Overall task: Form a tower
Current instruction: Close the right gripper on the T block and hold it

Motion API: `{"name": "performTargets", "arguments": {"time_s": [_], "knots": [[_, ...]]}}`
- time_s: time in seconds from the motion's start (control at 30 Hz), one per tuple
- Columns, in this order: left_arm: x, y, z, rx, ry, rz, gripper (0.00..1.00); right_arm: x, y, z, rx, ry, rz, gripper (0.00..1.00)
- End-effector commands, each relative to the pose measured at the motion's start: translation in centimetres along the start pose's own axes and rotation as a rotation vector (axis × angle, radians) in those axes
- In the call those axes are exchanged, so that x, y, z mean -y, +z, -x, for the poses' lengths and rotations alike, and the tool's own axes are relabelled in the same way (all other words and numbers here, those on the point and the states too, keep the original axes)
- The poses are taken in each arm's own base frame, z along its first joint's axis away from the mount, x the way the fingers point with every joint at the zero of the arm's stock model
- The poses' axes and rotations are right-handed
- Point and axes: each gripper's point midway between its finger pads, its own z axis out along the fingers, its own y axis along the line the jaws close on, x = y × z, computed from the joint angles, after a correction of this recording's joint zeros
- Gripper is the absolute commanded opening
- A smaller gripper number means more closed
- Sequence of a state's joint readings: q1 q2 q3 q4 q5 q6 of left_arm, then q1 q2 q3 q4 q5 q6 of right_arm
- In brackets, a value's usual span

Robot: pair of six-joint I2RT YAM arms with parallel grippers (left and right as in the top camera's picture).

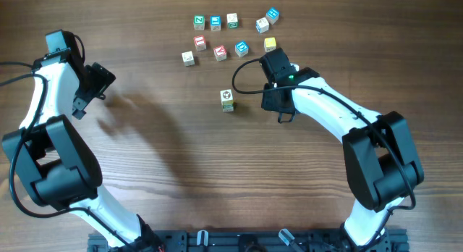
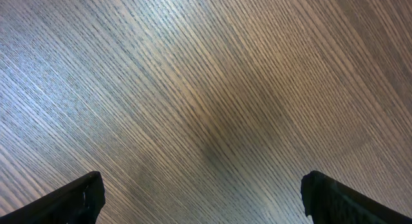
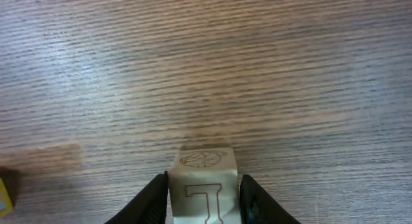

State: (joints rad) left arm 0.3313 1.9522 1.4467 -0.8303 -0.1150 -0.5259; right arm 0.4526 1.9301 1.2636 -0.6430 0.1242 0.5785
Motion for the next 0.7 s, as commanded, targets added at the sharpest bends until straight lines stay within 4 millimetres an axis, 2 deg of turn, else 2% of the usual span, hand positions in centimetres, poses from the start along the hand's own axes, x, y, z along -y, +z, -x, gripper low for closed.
{"name": "performTargets", "arguments": {"time_s": [0.0,0.33,0.4,0.47,0.53,0.6,0.63,0.67], "knots": [[0.12,-0.99,0.80,0.033,-0.009,-0.010,1.00,0.42,0.47,-0.41,-0.014,-0.004,-0.018,0.38],[0.12,-0.99,0.80,0.033,-0.009,-0.010,1.00,0.40,0.48,-0.44,-0.014,-0.004,-0.018,0.38],[0.12,-0.99,0.80,0.033,-0.009,-0.010,1.00,0.42,0.48,-0.43,-0.014,-0.004,-0.018,0.44],[0.12,-0.99,0.80,0.033,-0.009,-0.010,1.00,0.42,0.48,-0.43,-0.014,-0.004,-0.018,0.45],[0.11,-0.98,0.80,0.033,-0.009,-0.010,1.00,0.40,0.48,-0.44,-0.014,-0.004,-0.018,0.38],[0.12,-0.99,0.80,0.033,-0.009,-0.010,1.00,0.42,0.48,-0.44,-0.015,-0.004,-0.018,0.36],[0.12,-0.99,0.80,0.033,-0.009,-0.010,1.00,0.42,0.48,-0.44,-0.015,-0.004,-0.018,0.38],[0.12,-0.99,0.80,0.033,-0.009,-0.010,1.00,0.42,0.48,-0.43,-0.014,-0.004,-0.018,0.44]]}}
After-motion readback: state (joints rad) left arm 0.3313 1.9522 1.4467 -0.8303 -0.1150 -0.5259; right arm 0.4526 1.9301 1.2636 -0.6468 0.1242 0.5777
